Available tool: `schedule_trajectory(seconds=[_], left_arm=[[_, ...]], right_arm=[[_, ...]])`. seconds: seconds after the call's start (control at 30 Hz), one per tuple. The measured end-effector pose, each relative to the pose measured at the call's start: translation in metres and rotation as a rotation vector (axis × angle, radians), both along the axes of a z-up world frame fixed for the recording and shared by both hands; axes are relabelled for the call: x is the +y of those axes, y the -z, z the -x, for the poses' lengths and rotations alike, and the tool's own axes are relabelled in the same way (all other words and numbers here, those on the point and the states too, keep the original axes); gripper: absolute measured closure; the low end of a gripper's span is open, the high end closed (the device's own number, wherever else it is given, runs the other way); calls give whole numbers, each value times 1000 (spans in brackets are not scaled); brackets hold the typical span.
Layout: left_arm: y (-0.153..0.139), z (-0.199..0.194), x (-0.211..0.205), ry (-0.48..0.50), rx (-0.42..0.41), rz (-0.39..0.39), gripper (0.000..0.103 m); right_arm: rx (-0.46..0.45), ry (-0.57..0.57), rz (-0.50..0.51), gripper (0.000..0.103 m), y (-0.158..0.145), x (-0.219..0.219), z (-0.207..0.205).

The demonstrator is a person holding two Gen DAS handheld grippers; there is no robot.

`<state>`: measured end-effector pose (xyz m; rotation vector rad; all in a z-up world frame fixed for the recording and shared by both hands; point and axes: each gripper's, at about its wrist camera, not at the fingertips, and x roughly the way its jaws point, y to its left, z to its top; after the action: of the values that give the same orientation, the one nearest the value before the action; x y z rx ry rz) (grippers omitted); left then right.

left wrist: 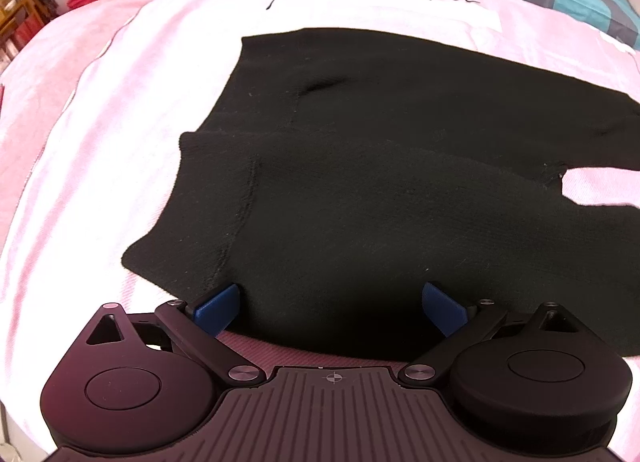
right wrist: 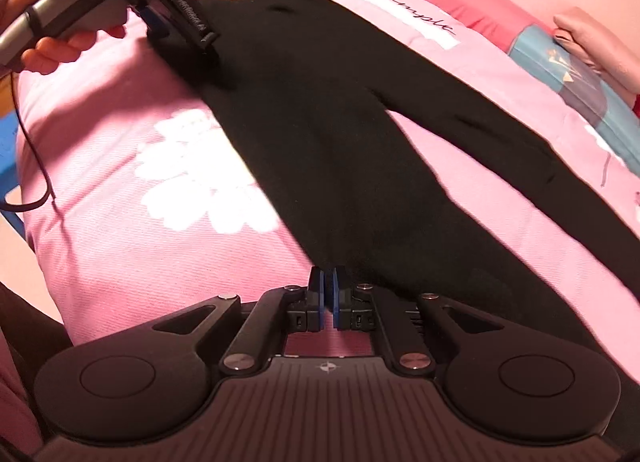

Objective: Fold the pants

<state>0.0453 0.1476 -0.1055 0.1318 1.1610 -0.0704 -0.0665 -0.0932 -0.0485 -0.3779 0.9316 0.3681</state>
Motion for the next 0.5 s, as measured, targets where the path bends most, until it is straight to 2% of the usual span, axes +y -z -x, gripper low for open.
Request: schedule_trajectory(seconds=[0.07,0.1,0.2,0.27,0.3,0.33,0.37,0.4,0.5], left_arm=[[-5,-2,-10,1,-4,-1,0],[-5,-3,-11,0,-3,-5,0],[-5,-7,-15,-4,3,-16,0],[-5,-8,-18,-8,4,-17,0],[-5,-7,-17,-9,3,-17,0],[-5,-7,-17,-10,3,-16,0],[-5,-7,-17,-9,3,-16,0],[-6,-7,-17,-10,3,-16,0],[-5,-6,-15,-15,0,-6,0]], right_arm=[[-60,-42,-13,89,-7,10,-4],[-65,-70,-22,77,-7,17,-8],[-55,-125,10,55,9,40,-21],[-37,-139,35,53,25,50,-32],[-57,-122,6,54,27,51,-36],[-39,-101,-19,56,27,51,-41],[-13,-79,-56,82,25,49,-45],[-1,-68,-65,95,24,48,-47],[56,-146,-115,97,10,45,-29]])
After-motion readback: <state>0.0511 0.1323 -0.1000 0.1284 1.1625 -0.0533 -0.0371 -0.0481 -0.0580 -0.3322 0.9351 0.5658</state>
